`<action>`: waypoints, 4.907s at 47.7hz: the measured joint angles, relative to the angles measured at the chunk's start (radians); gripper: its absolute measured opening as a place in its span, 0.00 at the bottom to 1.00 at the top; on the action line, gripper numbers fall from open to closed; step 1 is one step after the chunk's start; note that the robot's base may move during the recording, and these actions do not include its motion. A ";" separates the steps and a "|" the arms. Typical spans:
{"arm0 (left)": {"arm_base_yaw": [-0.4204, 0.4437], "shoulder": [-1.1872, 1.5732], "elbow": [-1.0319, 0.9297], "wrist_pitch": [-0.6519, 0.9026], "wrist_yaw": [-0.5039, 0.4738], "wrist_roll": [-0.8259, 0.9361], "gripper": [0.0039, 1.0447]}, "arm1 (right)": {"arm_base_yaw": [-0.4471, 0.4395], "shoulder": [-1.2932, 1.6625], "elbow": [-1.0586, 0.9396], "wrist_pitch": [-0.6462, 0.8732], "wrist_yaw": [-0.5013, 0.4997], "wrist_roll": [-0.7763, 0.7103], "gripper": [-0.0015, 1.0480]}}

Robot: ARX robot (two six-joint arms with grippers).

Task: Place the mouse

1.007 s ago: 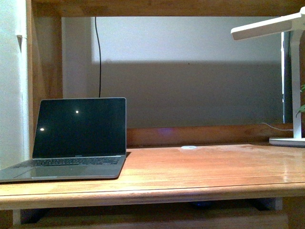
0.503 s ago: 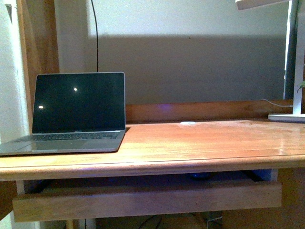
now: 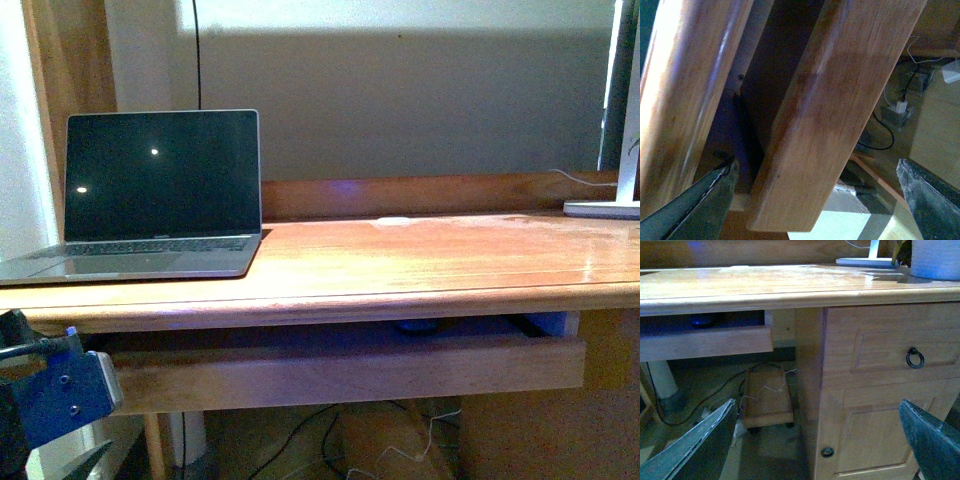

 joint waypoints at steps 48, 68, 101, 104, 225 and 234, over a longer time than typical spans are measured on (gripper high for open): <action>-0.001 -0.301 -0.043 -0.799 0.340 -0.206 0.93 | 0.000 0.000 0.000 0.000 0.000 0.000 0.93; -0.122 -0.650 -0.152 -0.629 0.478 -1.052 0.93 | 0.000 0.000 0.000 0.000 0.000 0.000 0.93; -0.394 -1.671 -0.514 -0.924 -0.683 -1.250 0.52 | 0.000 0.000 0.000 0.000 0.000 0.000 0.93; -0.365 -1.703 -0.550 -0.920 -0.647 -1.236 0.42 | 0.000 0.000 0.000 0.000 0.000 0.000 0.93; -0.010 -1.885 -0.730 -0.925 -0.302 -1.213 0.93 | 0.626 1.521 0.797 0.393 0.390 -0.021 0.93; -0.010 -1.885 -0.730 -0.925 -0.302 -1.213 0.93 | 0.626 1.582 0.859 0.291 0.404 0.021 0.93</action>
